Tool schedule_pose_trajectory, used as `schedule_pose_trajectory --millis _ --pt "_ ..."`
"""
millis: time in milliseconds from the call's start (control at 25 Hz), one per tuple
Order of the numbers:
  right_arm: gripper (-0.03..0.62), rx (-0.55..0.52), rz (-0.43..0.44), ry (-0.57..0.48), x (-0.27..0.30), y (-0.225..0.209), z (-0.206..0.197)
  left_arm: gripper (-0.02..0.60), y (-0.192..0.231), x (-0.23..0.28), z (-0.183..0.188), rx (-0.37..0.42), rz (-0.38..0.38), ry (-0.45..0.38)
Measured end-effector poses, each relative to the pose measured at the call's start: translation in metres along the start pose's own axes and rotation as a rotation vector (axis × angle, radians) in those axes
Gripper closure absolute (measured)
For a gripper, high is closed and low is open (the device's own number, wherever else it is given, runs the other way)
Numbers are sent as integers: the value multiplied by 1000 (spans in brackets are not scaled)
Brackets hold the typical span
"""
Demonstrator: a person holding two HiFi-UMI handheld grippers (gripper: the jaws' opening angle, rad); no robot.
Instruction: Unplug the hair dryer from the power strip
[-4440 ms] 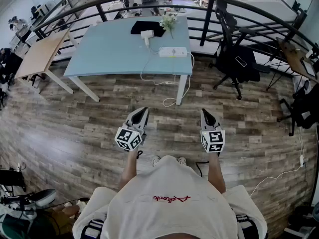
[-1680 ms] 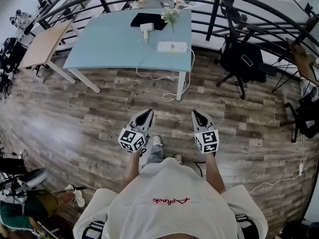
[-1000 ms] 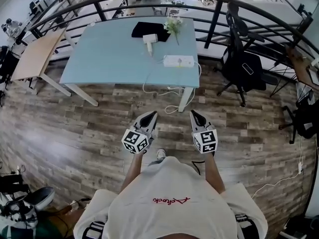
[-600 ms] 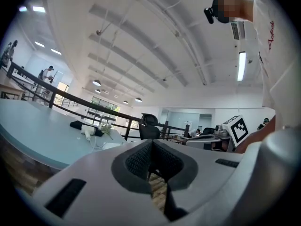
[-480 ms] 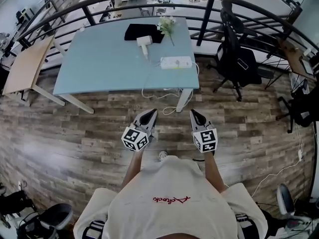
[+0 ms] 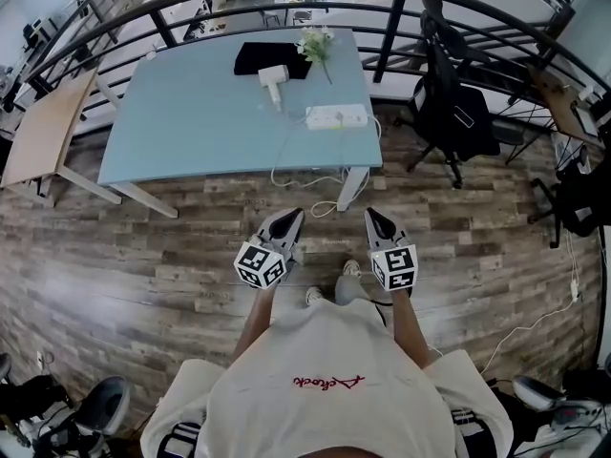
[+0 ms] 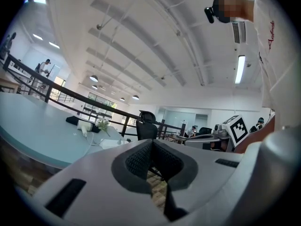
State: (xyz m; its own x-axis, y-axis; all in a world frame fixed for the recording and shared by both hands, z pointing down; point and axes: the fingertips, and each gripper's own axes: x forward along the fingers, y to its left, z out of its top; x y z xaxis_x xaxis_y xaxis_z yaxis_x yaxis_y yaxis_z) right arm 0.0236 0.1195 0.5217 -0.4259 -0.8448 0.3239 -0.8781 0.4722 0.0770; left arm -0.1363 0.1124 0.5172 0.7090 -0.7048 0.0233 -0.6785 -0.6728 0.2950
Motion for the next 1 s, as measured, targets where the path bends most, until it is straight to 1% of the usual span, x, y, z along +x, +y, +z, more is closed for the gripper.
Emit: schedule_pose_trajectory --millis 240,520,840,1000 --pt "576 -4 9 -4 12 2 2 572 11 3 2 4 3 0" --pt "577 -5 10 -13 23 -9 6 572 15 20 8 18 -12 -2" --pt "577 -4 26 -12 43 -23 8 572 29 40 10 16 -4 4" --pt "577 0 32 -6 58 -38 7 572 38 60 9 12 -2 6"
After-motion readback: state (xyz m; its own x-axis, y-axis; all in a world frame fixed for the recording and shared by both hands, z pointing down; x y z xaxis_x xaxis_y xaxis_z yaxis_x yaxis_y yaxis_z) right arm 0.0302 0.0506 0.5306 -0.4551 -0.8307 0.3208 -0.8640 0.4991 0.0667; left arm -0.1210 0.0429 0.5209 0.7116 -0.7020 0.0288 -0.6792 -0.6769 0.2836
